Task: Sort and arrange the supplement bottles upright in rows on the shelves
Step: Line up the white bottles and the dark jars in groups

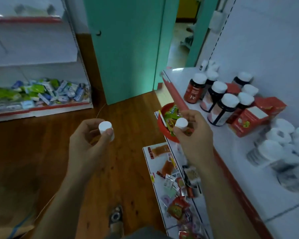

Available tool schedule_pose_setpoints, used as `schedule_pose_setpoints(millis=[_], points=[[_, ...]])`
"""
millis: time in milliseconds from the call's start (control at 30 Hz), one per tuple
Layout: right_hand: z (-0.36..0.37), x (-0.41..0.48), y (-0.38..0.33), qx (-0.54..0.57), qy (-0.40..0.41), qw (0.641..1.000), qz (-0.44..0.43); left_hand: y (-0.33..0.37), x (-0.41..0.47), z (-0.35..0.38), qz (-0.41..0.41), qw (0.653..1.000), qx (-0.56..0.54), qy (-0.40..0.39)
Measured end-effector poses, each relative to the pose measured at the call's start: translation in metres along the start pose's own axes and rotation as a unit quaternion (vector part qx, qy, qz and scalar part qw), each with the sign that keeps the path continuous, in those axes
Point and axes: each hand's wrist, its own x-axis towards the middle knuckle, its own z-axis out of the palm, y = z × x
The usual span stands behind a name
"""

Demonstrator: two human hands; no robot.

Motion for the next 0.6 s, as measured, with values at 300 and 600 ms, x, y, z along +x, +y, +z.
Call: schedule_pose_setpoints(millis=[300, 600], points=[[0.056, 0.131, -0.012, 0.002, 0.109, 0.993, 0.041, 0.001, 0.222, 0.031, 0.052, 0.995, -0.004, -0.091], [0.092, 0.265, 0.009, -0.033, 0.157, 0.987, 0.029, -0.031, 0.352, 0.119, 0.071, 0.979, -0.012, -0.189]])
